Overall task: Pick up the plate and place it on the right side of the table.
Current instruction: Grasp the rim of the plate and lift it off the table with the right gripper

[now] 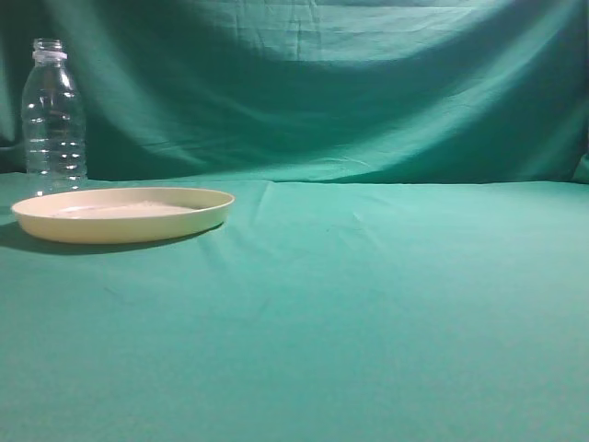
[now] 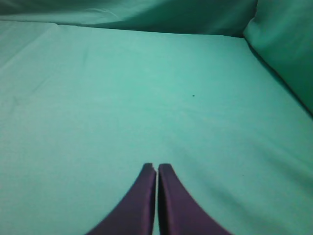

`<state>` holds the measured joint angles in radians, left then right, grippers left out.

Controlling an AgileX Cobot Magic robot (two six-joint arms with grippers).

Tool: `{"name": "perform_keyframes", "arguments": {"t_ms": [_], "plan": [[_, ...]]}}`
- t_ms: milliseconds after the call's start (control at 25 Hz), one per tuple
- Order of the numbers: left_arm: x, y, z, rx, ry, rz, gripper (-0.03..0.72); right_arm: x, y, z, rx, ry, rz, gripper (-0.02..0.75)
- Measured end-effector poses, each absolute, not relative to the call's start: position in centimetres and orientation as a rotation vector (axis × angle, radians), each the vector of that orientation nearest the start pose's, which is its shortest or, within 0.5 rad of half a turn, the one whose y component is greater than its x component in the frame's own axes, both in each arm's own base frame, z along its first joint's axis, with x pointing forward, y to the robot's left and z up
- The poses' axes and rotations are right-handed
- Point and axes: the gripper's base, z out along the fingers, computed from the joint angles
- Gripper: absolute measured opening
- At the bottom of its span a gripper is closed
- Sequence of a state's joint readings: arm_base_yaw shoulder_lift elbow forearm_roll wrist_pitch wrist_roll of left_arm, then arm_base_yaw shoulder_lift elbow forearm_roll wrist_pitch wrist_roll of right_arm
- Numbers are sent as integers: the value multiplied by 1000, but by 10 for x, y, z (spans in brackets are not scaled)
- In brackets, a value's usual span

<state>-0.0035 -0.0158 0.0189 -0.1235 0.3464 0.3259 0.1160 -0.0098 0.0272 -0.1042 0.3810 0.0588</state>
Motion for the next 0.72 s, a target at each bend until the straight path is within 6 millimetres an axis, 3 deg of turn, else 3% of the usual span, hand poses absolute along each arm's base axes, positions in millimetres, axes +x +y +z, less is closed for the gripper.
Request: {"name": "perform_keyframes", "arguments": {"t_ms": [720], "plan": [[53,-4,177,224,1818,107,0,53,3,171,-118,1873,17,0]]}}
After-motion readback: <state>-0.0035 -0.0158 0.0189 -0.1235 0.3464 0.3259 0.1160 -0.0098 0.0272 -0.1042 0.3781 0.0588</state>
